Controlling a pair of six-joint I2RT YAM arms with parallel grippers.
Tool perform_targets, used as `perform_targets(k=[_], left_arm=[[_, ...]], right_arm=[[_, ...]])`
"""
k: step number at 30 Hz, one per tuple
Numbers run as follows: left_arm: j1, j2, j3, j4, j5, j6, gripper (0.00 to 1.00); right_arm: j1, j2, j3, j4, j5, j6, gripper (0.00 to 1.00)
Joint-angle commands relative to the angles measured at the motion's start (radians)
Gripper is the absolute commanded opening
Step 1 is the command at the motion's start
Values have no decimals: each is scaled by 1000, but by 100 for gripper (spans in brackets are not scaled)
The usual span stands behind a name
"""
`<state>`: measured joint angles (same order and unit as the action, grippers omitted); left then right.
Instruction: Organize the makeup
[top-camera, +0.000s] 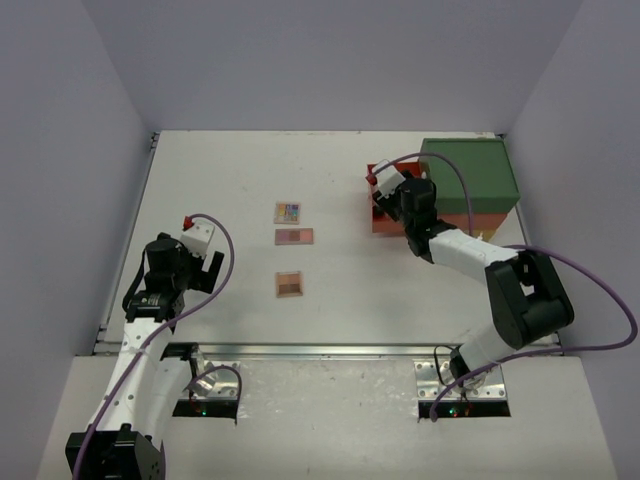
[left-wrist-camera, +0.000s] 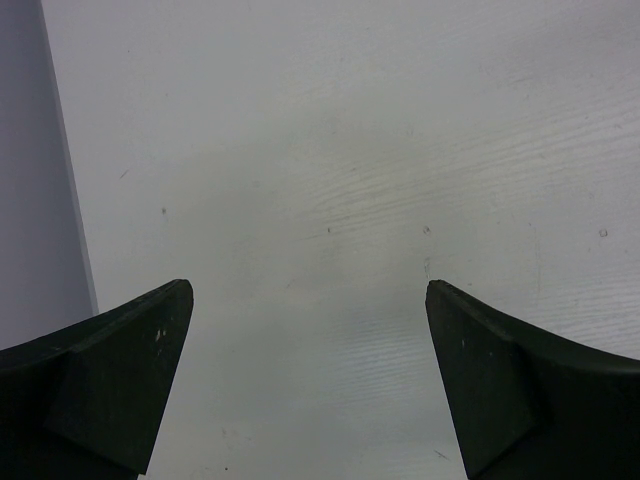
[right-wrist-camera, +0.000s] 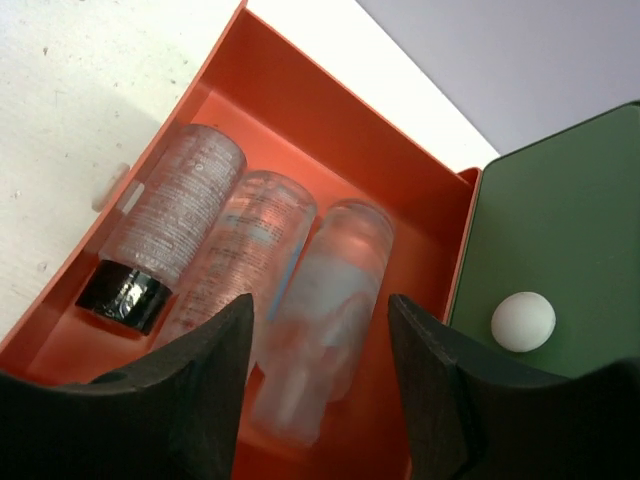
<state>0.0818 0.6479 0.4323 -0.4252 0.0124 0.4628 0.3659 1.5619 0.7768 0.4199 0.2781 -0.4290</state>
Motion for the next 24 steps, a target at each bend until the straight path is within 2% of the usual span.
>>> perform_targets(k=[1, 8, 16, 17, 21, 24], left_arm=[[7, -8, 23, 42, 8, -9, 100], [8, -3, 24, 42, 7, -9, 100], [9, -1, 20, 44, 3, -9, 100], [8, 0, 20, 45, 1, -9, 100], [8, -2, 22, 48, -8, -15, 100], [8, 5, 21, 48, -7, -16, 100]], right_arm=[[-30, -62, -3, -31, -34, 91, 63], [-29, -110, 67, -149, -107, 134, 67], [0, -127, 305, -496, -315, 248, 65], [6, -128, 321, -513, -326, 265, 63], [75, -127, 347, -573, -332, 404, 41], [184, -83, 353, -560, -205, 425, 38]])
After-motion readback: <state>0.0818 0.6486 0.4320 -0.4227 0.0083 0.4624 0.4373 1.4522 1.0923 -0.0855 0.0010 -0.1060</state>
